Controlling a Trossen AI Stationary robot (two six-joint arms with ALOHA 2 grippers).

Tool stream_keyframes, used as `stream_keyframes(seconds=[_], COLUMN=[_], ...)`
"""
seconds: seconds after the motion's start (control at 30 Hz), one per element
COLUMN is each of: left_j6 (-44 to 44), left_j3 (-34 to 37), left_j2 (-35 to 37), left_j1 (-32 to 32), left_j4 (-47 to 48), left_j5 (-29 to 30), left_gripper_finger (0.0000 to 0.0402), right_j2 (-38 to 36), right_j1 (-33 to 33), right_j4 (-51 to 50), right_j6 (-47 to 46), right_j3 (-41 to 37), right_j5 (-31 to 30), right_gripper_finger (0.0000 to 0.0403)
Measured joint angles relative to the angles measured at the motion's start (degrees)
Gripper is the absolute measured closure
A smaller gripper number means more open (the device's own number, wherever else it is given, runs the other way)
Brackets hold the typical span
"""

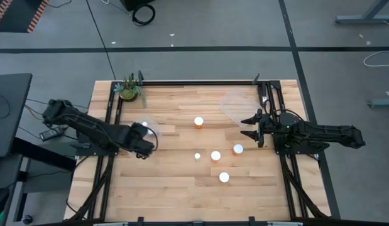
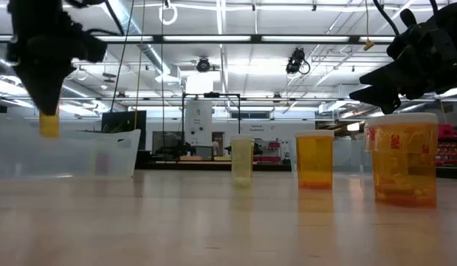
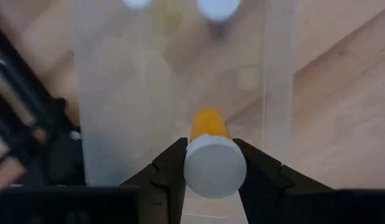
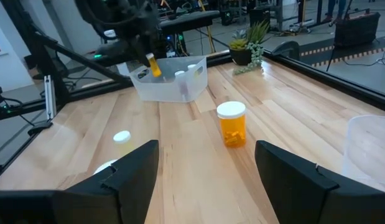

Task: Pick and place medicine bottles into bin by pill shape (circle, oval)
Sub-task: Put the small orange pill bottle into the left transparent bin

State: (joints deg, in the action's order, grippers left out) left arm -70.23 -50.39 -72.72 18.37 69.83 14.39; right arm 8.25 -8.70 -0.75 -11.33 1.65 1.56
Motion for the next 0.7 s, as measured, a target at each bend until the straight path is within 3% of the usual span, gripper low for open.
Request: stream_keyframes(seconds=[0.27, 0.7], left_j6=[-4.2, -6.1], left_j3=[10.7, 11.8], left_j2=[7.0, 7.9], left_j1=[-1.4, -1.6], left_j4=[-3.4, -5.5], left_j5=[-5.0, -5.5], left_gripper_finger=[0.0273, 0.0242], right_j2=[0.0, 0.0], right_j1=[0.0, 0.0], right_j4=[0.0, 0.0], right_j6=[0.0, 0.0], right_j3=[0.0, 0.0], right_j5=[0.0, 0.0], right_gripper_finger=[0.0131, 0.0131])
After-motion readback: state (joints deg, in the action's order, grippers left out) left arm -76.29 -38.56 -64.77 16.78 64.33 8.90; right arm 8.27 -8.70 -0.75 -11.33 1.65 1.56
